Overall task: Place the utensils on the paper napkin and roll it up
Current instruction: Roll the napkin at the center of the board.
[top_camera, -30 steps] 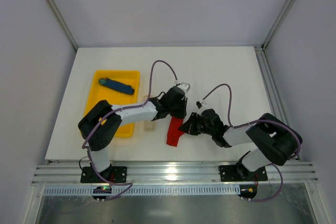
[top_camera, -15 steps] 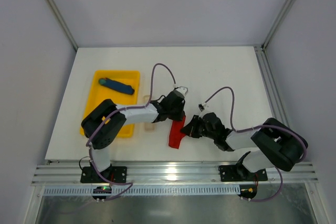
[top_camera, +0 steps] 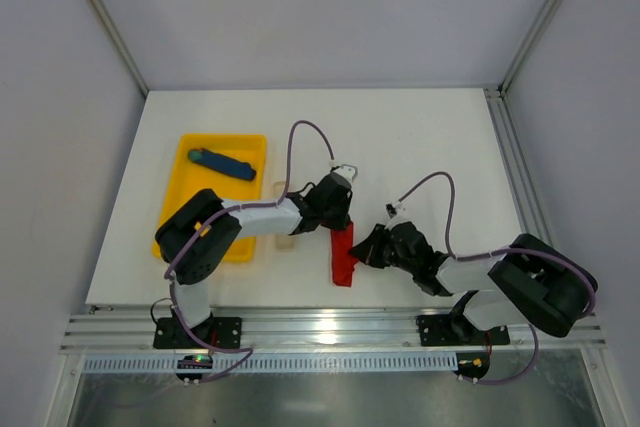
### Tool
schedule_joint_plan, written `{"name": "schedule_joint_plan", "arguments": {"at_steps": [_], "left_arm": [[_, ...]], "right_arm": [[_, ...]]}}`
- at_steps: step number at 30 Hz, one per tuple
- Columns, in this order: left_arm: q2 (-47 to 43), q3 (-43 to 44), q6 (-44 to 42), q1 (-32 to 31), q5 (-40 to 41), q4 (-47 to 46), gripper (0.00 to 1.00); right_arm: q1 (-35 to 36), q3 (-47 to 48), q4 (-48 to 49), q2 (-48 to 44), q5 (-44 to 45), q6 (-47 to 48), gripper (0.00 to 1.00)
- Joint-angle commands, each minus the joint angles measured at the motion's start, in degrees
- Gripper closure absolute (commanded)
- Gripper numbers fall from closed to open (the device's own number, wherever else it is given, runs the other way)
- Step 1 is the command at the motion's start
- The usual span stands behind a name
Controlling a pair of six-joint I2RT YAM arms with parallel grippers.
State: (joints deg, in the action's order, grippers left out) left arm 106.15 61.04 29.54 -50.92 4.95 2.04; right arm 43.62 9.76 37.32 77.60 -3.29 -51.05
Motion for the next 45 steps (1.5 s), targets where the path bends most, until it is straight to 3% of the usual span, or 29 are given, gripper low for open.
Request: {"name": "schedule_joint_plan", "arguments": {"at_steps": [1, 11, 15, 21, 27, 32, 45], "left_arm": [[1.3, -0.5, -1.2, 0.2, 2.9, 0.4, 0.92], [0.3, 0.0, -0.7, 0.2, 2.6, 0.8, 0.92], [-4.6, 1.4, 0.0, 0.3, 1.6, 2.3, 0.81], [-15.0, 3.6, 0.2, 0.2, 0.7, 6.9, 0.74], [-20.9, -3.7, 3.2, -1.5, -2.6, 9.1, 0.78], [-24.3, -12.9, 9.4, -6.2, -3.5, 5.2, 0.81], [-23.2, -15.9, 14.3, -12.5, -1.5, 2.0, 0.81]], "right_arm": [[1.2, -2.3, -3.0, -0.9, 5.3, -0.5, 0.96], [3.3, -1.6, -3.2, -0.3, 7.3, -1.7, 0.96], [3.8, -1.6, -3.0, -0.2, 7.4, -1.9, 0.96], [4.0, -1.5, -3.5, -0.6, 7.5, -2.0, 0.96], [4.1, -0.7, -5.1, -2.0, 7.9, -1.4, 0.96], [4.3, 0.3, -6.6, -2.6, 8.4, -1.2, 0.96], [5.0, 3.1, -9.5, -2.1, 9.4, -0.9, 0.96]]}}
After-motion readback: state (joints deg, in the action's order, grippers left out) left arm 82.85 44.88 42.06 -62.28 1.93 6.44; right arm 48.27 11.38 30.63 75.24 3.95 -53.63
